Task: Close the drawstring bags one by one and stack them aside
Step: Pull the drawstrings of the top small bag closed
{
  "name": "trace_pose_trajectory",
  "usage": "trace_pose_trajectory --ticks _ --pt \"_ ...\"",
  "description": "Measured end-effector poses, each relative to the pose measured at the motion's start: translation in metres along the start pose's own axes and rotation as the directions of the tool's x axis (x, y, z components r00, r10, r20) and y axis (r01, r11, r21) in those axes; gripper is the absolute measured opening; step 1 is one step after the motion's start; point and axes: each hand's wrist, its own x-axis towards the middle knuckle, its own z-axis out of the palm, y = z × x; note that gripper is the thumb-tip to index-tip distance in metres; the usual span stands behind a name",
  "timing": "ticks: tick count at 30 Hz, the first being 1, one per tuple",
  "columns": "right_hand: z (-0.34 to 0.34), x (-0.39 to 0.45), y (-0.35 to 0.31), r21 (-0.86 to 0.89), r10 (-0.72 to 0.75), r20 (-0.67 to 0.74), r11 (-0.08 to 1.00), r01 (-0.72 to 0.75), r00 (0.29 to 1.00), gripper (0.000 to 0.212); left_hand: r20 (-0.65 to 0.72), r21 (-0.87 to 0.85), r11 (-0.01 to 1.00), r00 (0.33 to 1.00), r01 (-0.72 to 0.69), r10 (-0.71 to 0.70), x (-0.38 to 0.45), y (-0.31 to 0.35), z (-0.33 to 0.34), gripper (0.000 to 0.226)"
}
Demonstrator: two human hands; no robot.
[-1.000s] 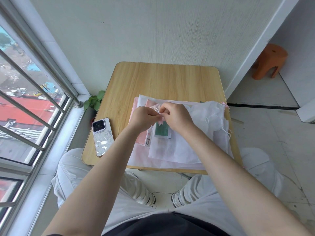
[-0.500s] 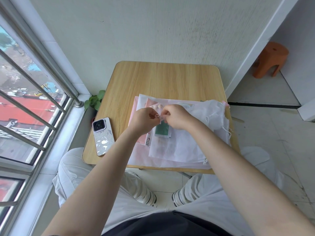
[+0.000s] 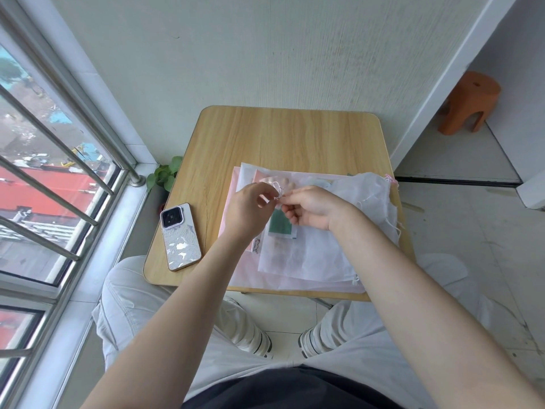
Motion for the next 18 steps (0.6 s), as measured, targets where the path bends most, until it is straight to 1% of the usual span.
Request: trace_pose_trajectory --ticks 3,5,9,13,16,18 --pt "-0.0005 0.0002 0.0010 0.007 -0.011 -0.041 1.000 0.012 0.999 0.013 0.011 -0.041 0.999 1.000 0.006 -0.005 -0.0017 -0.0009 0.0002 0.014" --pt "-0.0014 0.0000 0.0015 -0.005 -0.024 -0.062 1.000 0.024 0.998 0.014 0.013 -0.051 0.999 1.000 0.010 -0.010 -0.0020 -0.0006 0.0002 0.013" --pt "-0.0030 0.0000 0.0019 -0.038 -0.043 -0.079 0.998 0.040 0.996 0.011 -0.006 -0.017 1.000 1.000 0.019 -0.019 -0.0005 -0.0006 0.0005 0.009" --pt "-0.0038 -0.0010 0.0021 -0.049 -0.058 -0.096 0.997 0.054 0.994 0.008 0.013 0.007 1.000 1.000 0.008 -0.008 0.0000 -0.0029 0.0018 0.004" --pt "-0.0053 -0.0007 0.0029 -0.019 -0.096 -0.175 0.995 0.094 0.980 0.013 0.024 0.051 0.998 0.999 0.036 -0.037 0.0003 -0.0059 0.0033 0.006" --pt "-0.0079 0.0007 0.0033 0.012 -0.120 -0.261 0.992 0.127 0.958 0.015 0.057 0.128 0.990 0.996 0.066 -0.074 0.0004 -0.0097 0.0026 0.008"
